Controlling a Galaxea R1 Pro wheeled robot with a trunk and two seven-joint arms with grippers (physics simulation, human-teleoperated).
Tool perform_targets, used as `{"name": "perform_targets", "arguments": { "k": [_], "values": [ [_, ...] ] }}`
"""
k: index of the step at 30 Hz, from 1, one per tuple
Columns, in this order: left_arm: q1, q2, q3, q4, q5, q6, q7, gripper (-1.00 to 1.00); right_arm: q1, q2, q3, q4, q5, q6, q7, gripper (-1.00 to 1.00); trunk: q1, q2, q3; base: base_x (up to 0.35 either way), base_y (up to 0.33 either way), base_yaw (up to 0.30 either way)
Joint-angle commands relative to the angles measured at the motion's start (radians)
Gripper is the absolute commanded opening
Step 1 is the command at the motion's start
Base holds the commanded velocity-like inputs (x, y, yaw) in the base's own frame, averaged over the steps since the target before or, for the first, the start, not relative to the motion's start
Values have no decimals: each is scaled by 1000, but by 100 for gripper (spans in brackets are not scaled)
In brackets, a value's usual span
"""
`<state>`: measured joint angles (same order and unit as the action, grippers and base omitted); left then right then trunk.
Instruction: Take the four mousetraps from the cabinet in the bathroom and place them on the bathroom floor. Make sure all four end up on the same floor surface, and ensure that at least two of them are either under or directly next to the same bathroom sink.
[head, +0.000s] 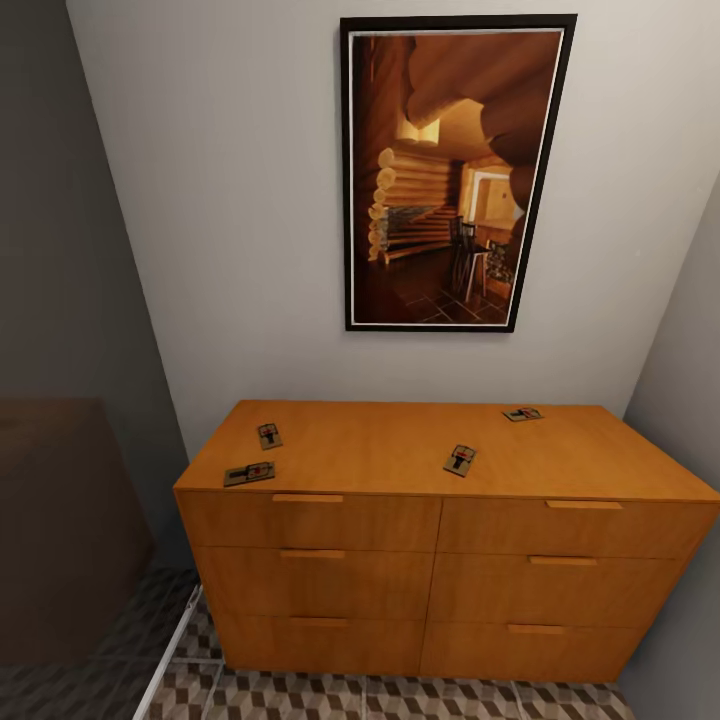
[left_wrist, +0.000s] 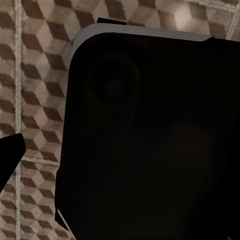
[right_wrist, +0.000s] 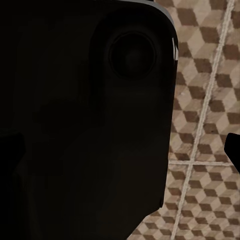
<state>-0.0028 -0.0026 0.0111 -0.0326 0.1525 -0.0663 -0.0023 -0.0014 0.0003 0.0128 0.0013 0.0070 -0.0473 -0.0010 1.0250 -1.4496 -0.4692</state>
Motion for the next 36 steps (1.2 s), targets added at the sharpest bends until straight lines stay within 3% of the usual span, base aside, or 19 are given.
{"name": "perform_targets", "arguments": {
  "k": [1,36],
  "values": [
    [0,0,1,0,7,-3,0,100,0,0,1,0,1,-3,0,100,0,0,-1,0,0,0],
    [0,-2,-3,0,6,1,10,100,0,1,-1,0,-2,-5,-5,100,0,0,-1,0,0,0]
  ]
}}
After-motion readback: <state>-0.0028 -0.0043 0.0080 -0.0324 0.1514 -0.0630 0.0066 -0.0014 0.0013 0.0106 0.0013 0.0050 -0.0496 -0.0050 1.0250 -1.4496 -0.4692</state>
